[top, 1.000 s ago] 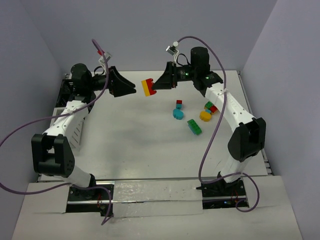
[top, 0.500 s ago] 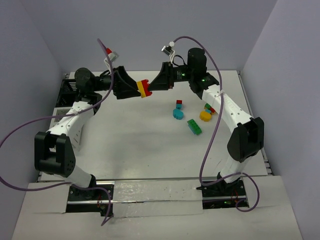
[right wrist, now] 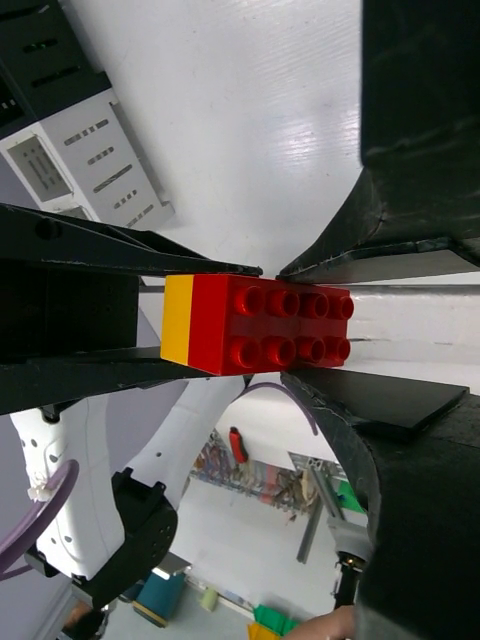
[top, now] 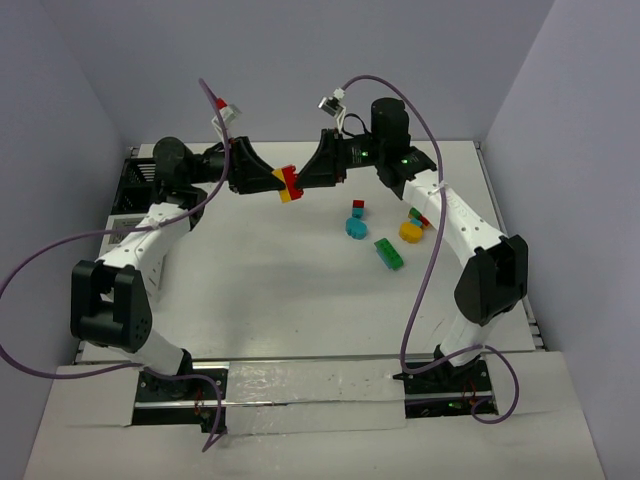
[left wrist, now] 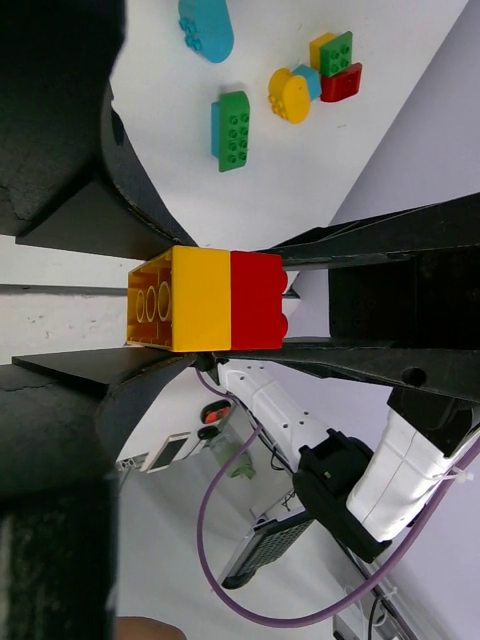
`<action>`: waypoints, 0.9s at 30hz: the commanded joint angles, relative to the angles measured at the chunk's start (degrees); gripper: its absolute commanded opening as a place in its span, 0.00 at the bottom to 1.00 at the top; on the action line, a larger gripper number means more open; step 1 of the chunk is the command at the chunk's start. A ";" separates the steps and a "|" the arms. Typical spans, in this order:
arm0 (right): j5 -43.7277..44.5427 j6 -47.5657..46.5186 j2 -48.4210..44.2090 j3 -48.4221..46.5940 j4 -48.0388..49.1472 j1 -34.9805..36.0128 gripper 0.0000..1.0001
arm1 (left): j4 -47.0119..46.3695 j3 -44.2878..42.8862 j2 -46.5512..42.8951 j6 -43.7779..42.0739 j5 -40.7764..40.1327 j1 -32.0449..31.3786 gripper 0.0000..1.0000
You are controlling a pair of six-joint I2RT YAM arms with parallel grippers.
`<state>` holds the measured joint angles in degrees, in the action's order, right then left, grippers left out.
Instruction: Sort the legos into containers by color
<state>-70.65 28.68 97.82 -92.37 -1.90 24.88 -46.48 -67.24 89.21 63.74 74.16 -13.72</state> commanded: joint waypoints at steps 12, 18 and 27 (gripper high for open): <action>1.18 1.28 -0.37 -4.50 -0.66 1.11 0.65 | 7.99 -1.05 -1.48 -8.66 -0.68 -0.26 0.00; 3.06 -2.75 0.31 -5.75 -5.65 1.57 0.66 | 9.25 -1.75 -1.49 -9.69 -0.68 -0.43 0.00; 8.69 -10.59 1.48 -9.30 -15.51 2.56 0.38 | 15.19 -3.62 -1.59 -14.67 -1.04 -1.33 0.00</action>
<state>-64.37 22.57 99.02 -97.09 -14.12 25.77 -34.90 -68.17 89.03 52.97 73.51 -14.02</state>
